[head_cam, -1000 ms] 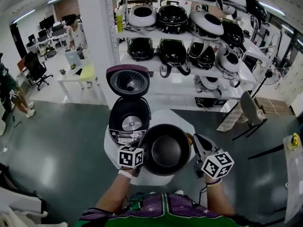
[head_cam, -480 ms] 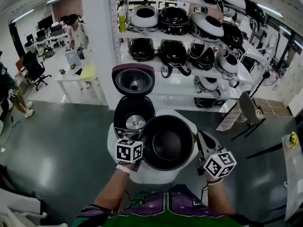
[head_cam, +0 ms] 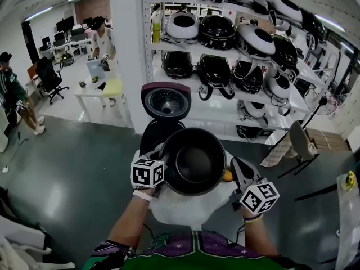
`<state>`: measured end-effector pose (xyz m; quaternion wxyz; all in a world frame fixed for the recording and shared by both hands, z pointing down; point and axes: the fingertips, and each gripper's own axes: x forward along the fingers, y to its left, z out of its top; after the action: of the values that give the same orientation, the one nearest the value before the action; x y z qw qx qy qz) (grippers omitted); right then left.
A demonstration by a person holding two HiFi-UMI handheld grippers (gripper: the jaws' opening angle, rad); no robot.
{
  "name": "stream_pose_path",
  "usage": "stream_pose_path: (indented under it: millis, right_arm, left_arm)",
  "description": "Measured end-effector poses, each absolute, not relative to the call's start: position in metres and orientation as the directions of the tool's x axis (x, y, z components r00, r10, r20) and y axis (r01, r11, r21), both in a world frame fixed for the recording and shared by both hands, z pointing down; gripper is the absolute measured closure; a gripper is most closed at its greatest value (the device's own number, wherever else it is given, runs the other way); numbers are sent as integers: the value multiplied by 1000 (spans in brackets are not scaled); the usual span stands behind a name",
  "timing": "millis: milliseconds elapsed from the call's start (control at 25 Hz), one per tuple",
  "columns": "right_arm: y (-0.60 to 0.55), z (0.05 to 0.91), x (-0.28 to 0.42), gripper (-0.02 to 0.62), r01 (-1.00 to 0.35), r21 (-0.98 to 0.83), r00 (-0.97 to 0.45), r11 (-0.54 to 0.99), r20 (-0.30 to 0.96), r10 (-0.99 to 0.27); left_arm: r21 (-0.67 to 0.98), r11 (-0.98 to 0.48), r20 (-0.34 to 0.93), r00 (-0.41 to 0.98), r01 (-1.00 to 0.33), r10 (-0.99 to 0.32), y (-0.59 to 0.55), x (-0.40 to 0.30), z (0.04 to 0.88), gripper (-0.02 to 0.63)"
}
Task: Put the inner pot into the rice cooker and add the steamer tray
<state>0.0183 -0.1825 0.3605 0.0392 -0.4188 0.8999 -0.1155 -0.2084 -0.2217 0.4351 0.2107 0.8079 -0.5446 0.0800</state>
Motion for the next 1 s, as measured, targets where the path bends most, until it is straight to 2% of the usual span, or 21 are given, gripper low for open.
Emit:
stream_pose_path:
  millis: [520, 1000]
  right_arm:
    - [-226, 352, 13, 589, -677, -262, -710, 688, -12, -704]
    - [-257, 384, 13, 589, -638, -307, -749, 706, 35, -661]
  left_arm:
    - [263, -110, 346, 200, -958, -917, -270, -278, 423, 576]
    - [227, 39, 439, 67, -973, -896, -310, -330, 466, 575]
